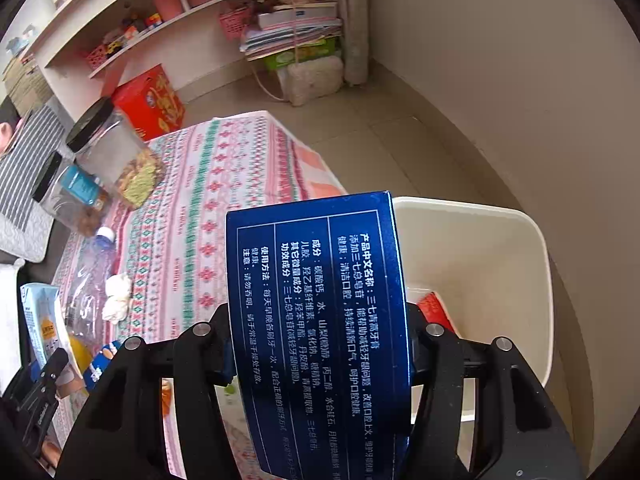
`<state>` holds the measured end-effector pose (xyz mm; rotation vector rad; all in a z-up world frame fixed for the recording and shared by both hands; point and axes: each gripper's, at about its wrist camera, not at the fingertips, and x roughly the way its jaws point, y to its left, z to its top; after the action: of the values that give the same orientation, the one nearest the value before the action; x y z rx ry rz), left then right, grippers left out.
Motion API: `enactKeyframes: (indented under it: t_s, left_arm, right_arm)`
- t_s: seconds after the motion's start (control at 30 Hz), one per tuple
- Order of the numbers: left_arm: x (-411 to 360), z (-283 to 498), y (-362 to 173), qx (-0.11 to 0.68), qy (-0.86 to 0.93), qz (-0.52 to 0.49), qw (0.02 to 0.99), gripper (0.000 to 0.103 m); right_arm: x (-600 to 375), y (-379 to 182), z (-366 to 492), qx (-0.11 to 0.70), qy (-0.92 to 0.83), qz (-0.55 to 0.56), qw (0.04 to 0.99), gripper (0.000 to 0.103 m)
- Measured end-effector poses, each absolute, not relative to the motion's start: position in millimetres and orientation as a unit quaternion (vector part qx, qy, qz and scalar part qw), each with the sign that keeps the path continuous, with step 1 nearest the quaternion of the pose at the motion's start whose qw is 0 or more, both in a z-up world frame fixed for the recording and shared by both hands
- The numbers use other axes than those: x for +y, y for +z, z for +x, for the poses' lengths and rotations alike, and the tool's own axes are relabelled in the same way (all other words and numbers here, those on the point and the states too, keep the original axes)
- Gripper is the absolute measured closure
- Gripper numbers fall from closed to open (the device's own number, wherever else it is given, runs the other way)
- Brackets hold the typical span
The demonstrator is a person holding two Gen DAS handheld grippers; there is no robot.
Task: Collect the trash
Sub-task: 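Carry carton and box to the white bin and open right tool over it, then open left tool to drop milk carton into the white bin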
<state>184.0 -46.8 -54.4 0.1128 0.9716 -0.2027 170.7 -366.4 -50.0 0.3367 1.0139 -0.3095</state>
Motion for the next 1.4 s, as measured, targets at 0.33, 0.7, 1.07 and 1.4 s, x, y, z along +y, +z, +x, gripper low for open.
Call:
enactKeyframes:
  t_s: [0.33, 0.7, 1.07, 1.4]
  left_arm:
    - [-91.3, 168.2, -45.9, 0.449, -0.127, 0.079, 0.881, 0.069]
    - [-193.2, 161.3, -27.8, 0.442, -0.184, 0.081, 0.874, 0.068]
    - [-323.0, 151.4, -43.6, 0.469, -0.243, 0.088, 0.844, 0.069]
    - [-388.7, 140.9, -38.4, 0.459, -0.278, 0.107, 0.837, 0.069]
  right_arm:
    - [-429.9, -71.4, 146.7, 0.509, -0.191, 0.193, 0.817, 0.048]
    - [-489.6, -82.7, 107.4, 0.523, -0.225, 0.226, 0.79, 0.028]
    - [-562.7, -93.6, 44.7, 0.517, -0.263, 0.271, 0.768, 0.01]
    - [-581.8, -91.2, 24.3, 0.506, -0.271, 0.279, 0.77, 0.01]
